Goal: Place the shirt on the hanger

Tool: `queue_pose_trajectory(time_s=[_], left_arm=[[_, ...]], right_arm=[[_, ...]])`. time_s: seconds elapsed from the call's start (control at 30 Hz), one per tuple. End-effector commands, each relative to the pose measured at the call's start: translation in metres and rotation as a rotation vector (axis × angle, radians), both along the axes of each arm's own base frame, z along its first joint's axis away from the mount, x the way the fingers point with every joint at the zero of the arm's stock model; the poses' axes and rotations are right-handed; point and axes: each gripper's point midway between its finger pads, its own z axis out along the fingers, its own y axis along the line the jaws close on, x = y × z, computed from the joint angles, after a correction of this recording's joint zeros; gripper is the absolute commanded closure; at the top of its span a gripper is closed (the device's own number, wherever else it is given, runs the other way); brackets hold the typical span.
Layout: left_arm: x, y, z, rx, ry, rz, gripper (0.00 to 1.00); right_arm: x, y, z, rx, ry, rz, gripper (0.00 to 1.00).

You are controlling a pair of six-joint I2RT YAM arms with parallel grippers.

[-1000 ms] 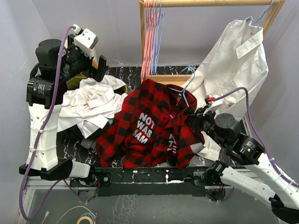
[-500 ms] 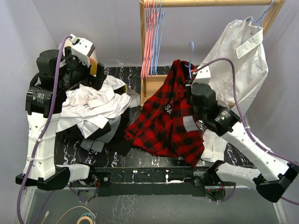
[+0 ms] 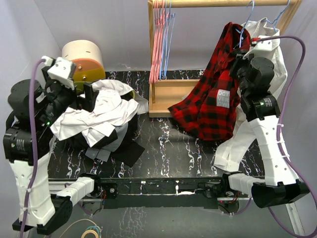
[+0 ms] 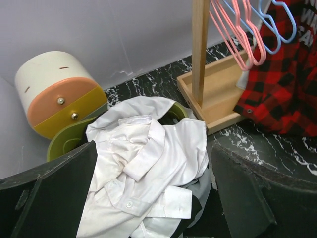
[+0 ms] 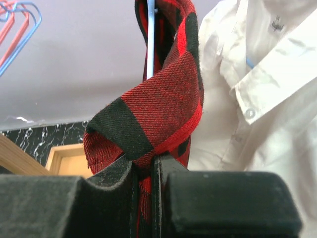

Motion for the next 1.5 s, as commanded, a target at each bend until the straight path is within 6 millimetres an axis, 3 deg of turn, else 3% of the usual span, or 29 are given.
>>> queue_pose_trajectory(time_s=[0.0, 0.2, 0.4, 0.5, 0.73, 0.93, 1.2, 1.23, 1.27, 1.4, 1.47], left_arm=[[-0.012, 0.029, 0.022, -0.12, -0.038, 0.193, 0.03], [-0.007, 0.074, 0.032, -0.101, -0.076, 0.446, 0.03], [0.0, 0.08, 0.026, -0.085, -0.057, 0.483, 0.03], [0.005, 0.085, 0.026, -0.072, -0.058, 0.506, 0.03], [0.015, 0.083, 0.02, -0.071, -0.029, 0.492, 0.03], [0.022, 0.088, 0.008, -0.059, -0.002, 0.509, 0.03], [0.032, 0.089, -0.012, -0.056, 0.055, 0.512, 0.03], [0.033, 0.088, -0.014, -0.052, 0.062, 0.502, 0.03], [0.034, 0.087, -0.016, -0.051, 0.067, 0.496, 0.03], [0.034, 0.084, -0.018, -0.062, 0.076, 0.474, 0.03], [0.034, 0.085, -0.017, -0.065, 0.073, 0.48, 0.03]], right_arm=[[0.005, -0.002, 0.074, -0.005, -0.218, 0.047, 0.92], [0.024, -0.005, 0.083, 0.017, -0.236, 0.074, 0.92], [0.042, -0.007, 0.087, 0.068, -0.26, 0.11, 0.92], [0.043, -0.019, 0.094, 0.081, -0.285, 0.106, 0.92], [0.055, -0.016, 0.076, 0.106, -0.25, 0.134, 0.92], [0.053, -0.018, 0.063, 0.126, -0.229, 0.125, 0.92], [0.028, -0.019, 0.081, 0.148, -0.264, 0.113, 0.91], [0.027, -0.018, 0.083, 0.147, -0.263, 0.12, 0.87], [0.027, -0.017, 0.084, 0.143, -0.26, 0.129, 0.76], [0.021, -0.02, 0.093, 0.14, -0.275, 0.111, 0.05], [0.015, -0.033, 0.101, 0.146, -0.289, 0.033, 0.02]])
